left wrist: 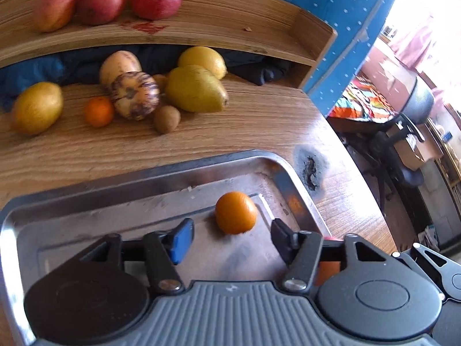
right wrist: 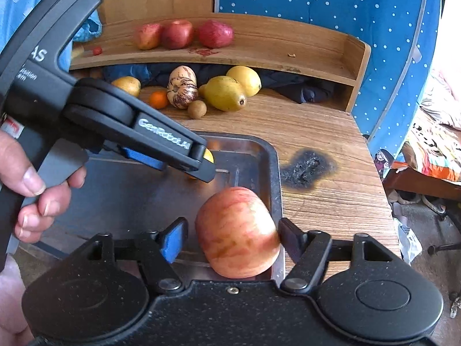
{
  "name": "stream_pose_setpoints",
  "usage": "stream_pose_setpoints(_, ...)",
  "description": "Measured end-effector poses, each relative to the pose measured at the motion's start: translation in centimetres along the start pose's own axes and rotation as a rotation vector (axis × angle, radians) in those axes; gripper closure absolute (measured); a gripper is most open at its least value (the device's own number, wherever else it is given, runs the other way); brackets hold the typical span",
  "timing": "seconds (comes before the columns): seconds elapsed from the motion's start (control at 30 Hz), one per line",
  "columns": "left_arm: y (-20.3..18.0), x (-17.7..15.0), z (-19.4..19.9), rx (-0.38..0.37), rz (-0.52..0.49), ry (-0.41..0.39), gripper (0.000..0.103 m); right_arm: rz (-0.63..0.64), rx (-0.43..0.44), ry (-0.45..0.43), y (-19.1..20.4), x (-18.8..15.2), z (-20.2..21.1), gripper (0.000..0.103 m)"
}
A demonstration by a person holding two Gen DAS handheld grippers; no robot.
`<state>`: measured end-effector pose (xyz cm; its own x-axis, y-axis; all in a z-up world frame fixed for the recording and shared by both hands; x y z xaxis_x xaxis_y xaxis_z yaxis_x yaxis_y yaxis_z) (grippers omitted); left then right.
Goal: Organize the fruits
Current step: 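Carry the apple and orange to the metal tray and open both tools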
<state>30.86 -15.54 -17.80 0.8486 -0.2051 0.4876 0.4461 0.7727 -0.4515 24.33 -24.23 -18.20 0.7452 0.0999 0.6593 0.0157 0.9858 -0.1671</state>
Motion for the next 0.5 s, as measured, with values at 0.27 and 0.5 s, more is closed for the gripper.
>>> stream_pose_setpoints(0.27, 2.4, -2.1, 5.0, 0.076, 0.076, -0.023, 0.007, 0.026, 0.042, 0.01, 0.7, -0.3, 2.1, 0.002)
stream_pose_setpoints(0.5, 3.8, -5.6, 9.2, 0.154, 0.024, 0.053, 0.001, 0.003, 0.066, 0.126, 1.0, -1.4, 3.0, 0.001)
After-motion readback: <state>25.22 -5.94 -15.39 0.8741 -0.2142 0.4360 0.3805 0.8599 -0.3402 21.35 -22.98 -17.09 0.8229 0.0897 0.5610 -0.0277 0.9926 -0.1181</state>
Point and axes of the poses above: each gripper's, at about its wrist camera, not at the fingertips, and z roughly against the way its jaws point, y to its left, x to its top, the point moved 10 cm from there along -z, roughly the way its jaws point, and after that the axes turned 10 degrees about -x, right-handed, at the moved point
